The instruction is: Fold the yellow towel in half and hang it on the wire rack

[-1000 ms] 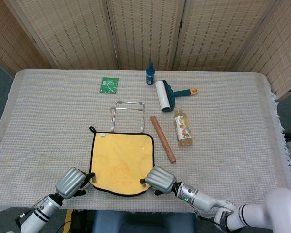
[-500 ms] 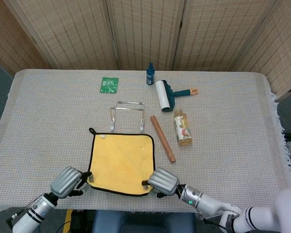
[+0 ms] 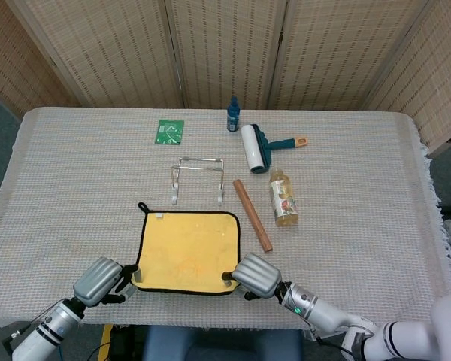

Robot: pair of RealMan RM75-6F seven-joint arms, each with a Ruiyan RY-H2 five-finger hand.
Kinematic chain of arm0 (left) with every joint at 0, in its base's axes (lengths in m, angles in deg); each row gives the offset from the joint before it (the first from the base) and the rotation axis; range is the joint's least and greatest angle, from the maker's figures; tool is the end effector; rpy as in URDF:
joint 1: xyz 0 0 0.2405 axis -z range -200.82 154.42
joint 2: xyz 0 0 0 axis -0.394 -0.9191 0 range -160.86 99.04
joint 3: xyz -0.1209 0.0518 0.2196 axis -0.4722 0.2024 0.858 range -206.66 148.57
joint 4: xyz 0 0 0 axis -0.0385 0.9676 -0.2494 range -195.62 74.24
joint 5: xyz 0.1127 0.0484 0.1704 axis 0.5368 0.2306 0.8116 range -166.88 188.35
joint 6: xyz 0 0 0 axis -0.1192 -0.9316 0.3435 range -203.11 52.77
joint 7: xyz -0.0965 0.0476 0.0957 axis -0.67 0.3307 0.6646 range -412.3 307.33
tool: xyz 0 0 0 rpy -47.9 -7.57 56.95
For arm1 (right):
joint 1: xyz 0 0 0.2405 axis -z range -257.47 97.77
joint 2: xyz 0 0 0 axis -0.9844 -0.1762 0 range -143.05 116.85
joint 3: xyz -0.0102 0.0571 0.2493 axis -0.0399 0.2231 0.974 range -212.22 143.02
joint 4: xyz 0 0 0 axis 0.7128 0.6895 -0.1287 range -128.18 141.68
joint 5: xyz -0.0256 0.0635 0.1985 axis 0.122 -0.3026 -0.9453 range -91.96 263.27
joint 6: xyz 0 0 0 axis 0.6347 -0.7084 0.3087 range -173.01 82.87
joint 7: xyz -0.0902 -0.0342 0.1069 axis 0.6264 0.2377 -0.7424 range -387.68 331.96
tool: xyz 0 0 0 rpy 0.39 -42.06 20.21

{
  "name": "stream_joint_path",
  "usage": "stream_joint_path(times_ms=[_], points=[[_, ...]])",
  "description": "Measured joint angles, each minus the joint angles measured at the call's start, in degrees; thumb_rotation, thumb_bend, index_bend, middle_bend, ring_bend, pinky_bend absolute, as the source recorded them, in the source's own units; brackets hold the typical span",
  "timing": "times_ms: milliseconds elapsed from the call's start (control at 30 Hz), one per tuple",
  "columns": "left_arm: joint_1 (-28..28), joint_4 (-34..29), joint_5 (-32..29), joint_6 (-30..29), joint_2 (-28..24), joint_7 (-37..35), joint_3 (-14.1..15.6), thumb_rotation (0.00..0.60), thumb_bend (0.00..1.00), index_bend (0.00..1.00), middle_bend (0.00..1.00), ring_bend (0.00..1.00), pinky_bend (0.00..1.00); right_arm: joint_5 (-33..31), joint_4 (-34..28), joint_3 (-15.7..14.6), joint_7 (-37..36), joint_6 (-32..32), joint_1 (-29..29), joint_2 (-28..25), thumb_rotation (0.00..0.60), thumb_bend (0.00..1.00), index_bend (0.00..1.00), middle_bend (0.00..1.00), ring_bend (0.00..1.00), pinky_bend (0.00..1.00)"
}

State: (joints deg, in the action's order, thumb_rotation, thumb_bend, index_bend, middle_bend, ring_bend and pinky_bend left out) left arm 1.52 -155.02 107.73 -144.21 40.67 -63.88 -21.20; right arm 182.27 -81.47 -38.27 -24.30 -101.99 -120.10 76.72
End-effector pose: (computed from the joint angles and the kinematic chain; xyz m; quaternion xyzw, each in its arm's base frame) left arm -0.2281 0.2115 0.0488 -0.7378 -0.4489 -0.4130 0.2892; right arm -0.1270 -0.2400 -0.0546 0.8441 -0.2965 0.4055 0.1875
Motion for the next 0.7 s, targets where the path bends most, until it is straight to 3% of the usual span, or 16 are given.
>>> stream_joint_path(times_ms=[700], points=[[11.95, 7.1, -17.41, 22.23, 1.26, -8.1, -10.16, 0.6, 0.55, 0.54, 0.87, 0.83, 0.92, -13.1, 5.62, 9.55, 10.5, 3.59, -1.75, 6.69, 0.6, 0.44, 0.53, 0.94, 1.0, 1.0]])
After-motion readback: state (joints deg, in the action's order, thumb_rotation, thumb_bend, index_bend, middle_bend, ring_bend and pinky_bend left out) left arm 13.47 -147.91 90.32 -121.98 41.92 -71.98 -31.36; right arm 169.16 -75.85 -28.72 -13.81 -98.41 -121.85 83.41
